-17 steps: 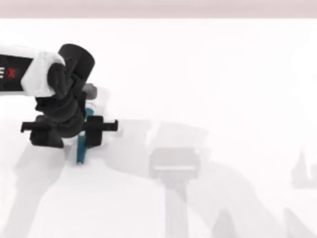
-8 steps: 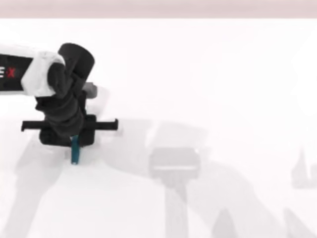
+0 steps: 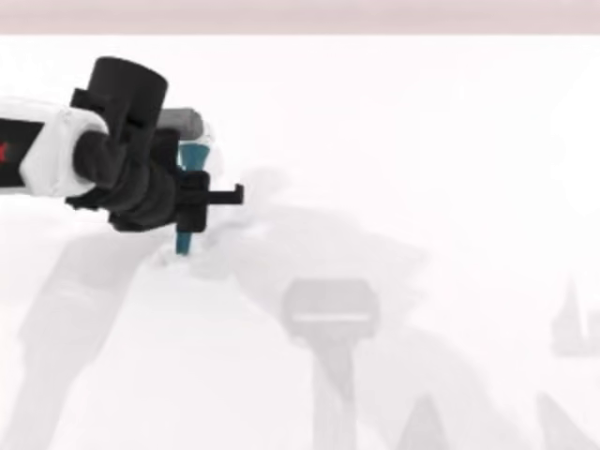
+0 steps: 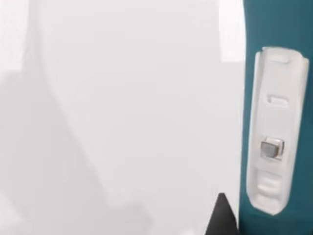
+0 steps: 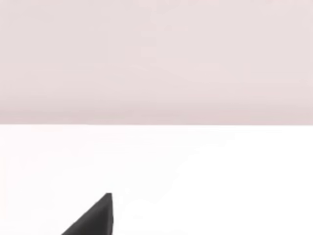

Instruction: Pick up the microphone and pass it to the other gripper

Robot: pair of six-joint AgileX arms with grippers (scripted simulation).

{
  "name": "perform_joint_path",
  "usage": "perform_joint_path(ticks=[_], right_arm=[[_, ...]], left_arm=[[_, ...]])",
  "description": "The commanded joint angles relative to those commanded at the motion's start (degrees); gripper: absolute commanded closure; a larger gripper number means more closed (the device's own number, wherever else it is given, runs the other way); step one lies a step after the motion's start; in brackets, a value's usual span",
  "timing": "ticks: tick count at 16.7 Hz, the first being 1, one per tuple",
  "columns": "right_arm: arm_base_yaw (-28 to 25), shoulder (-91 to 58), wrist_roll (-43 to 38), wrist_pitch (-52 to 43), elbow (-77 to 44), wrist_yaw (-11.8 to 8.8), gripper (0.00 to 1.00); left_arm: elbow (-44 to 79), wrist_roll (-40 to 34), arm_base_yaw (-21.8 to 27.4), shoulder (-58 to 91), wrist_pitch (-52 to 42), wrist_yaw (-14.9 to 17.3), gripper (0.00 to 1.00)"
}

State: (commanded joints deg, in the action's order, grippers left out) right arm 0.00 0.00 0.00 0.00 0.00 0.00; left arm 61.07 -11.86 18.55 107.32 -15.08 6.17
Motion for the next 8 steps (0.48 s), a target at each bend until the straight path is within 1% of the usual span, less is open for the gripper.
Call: perform_joint_path(ticks=[8], right_arm=[[0.0, 0.0, 0.0, 0.0, 0.0, 0.0, 0.0]], left_arm=[[-11.4, 8.0, -1.6, -9.7, 40.8, 15.5, 1.0]])
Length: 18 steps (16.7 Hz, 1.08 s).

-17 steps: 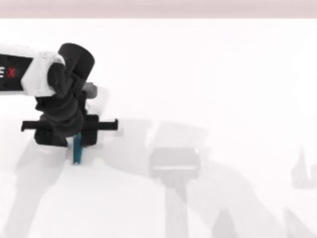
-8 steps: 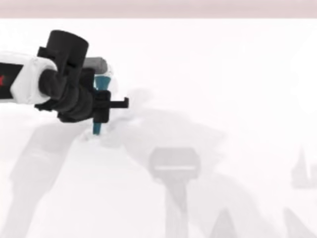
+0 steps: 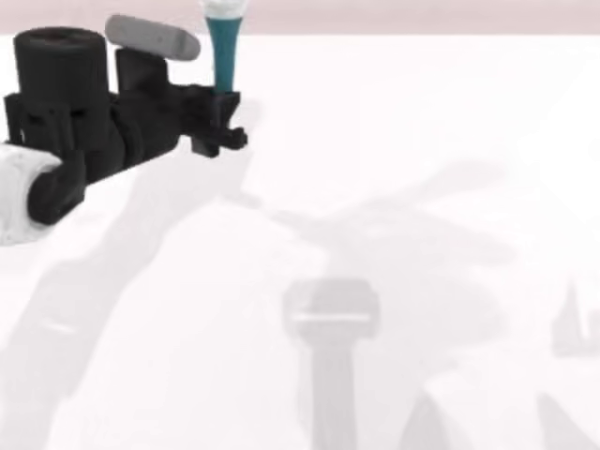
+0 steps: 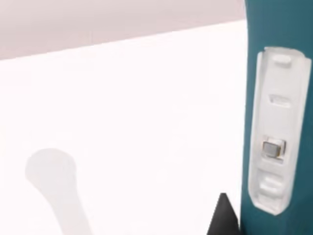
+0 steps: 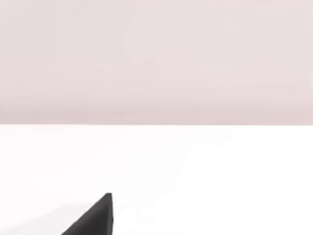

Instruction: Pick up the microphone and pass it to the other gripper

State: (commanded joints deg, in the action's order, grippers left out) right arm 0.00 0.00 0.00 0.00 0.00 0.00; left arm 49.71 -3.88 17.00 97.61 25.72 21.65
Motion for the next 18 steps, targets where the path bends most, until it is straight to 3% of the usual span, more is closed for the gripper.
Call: perform_joint_path(ticks=[5, 11, 14, 18], right_arm=[[0.0, 0.0, 0.0, 0.0, 0.0, 0.0, 0.0], [0.0, 0.0, 0.0, 0.0, 0.0, 0.0, 0.0], [0.0, 0.0, 0.0, 0.0, 0.0, 0.0, 0.0], [0.0, 0.0, 0.0, 0.0, 0.0, 0.0, 0.0]], left_arm=[[-4.7, 4.1, -0.9, -6.6, 16.4, 7.0, 1.0], [-5.5, 4.9, -1.0, -8.2, 19.0, 8.3, 1.0], [-5.4, 4.7, 0.2, -7.8, 19.5, 7.2, 1.0], [-6.6, 2.9, 7.4, -7.2, 23.8, -0.3, 1.0]])
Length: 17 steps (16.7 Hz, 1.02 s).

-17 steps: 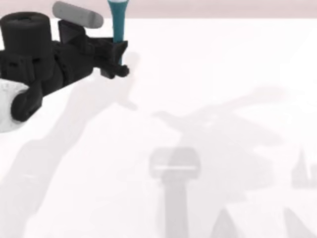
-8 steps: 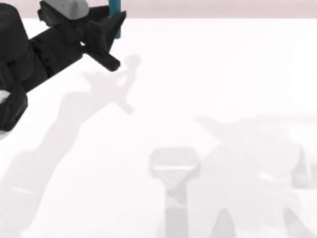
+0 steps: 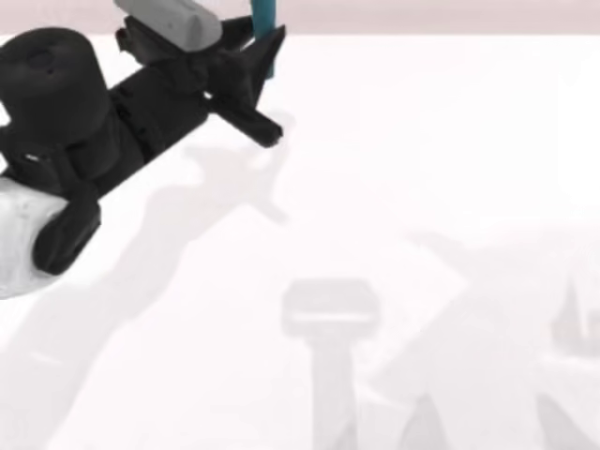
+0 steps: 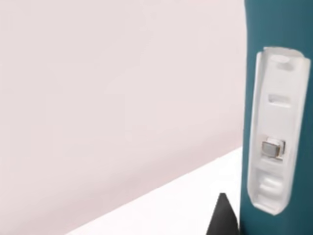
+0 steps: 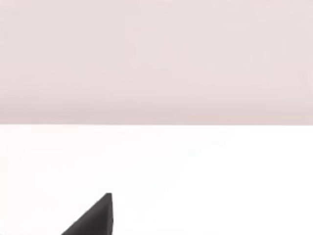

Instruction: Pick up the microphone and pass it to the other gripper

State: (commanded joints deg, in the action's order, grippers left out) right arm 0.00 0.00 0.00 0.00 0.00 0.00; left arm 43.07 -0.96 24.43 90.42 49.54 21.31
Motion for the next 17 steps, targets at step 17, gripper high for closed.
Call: perform_joint_path(ticks=[17], right_arm=[[0.0, 0.0, 0.0, 0.0, 0.0, 0.0, 0.0]], left_arm=[[-2.3, -2.9, 11.4, 0.0, 6.6, -12.4, 1.0]])
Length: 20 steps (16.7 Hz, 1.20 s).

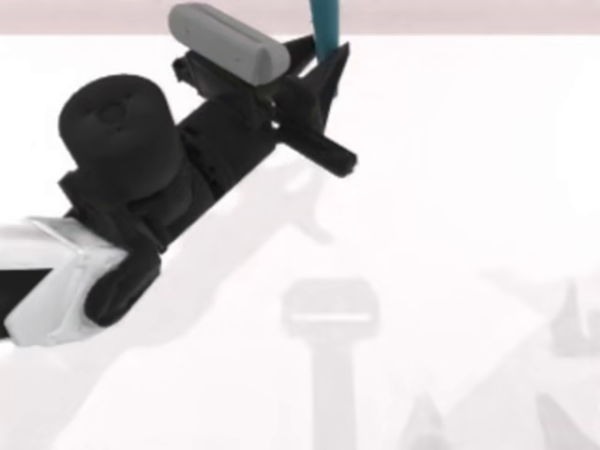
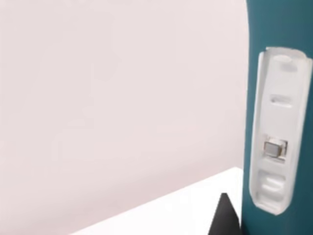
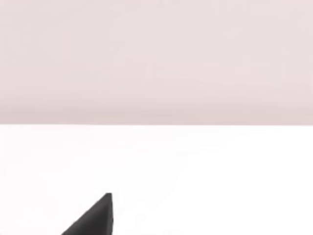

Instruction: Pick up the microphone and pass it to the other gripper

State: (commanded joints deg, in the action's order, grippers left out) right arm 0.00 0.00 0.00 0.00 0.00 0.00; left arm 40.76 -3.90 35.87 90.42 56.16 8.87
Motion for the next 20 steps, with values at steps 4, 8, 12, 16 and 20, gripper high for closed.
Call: perform_joint_path(ticks=[4, 8, 12, 16, 20], right_arm=[[-2.1, -3.8, 0.4, 1.4, -2.6, -1.6, 0.0], [-7.7, -17.0, 1.3, 6.0, -10.8, -6.0, 0.0], [-14.8, -35.2, 2.0, 12.9, -22.1, -11.5, 0.0], [-21.6, -53.1, 2.8, 19.8, -33.3, -16.8, 0.0], [-26.7, -65.7, 3.5, 24.2, -41.0, -20.8, 0.0]], left_arm=[[0.0, 0.0, 0.0, 0.0, 0.0, 0.0, 1.0], [0.0, 0.0, 0.0, 0.0, 0.0, 0.0, 1.0], [0.0, 0.0, 0.0, 0.0, 0.0, 0.0, 1.0], [0.0, 0.0, 0.0, 0.0, 0.0, 0.0, 1.0], [0.0, 0.0, 0.0, 0.0, 0.0, 0.0, 1.0]])
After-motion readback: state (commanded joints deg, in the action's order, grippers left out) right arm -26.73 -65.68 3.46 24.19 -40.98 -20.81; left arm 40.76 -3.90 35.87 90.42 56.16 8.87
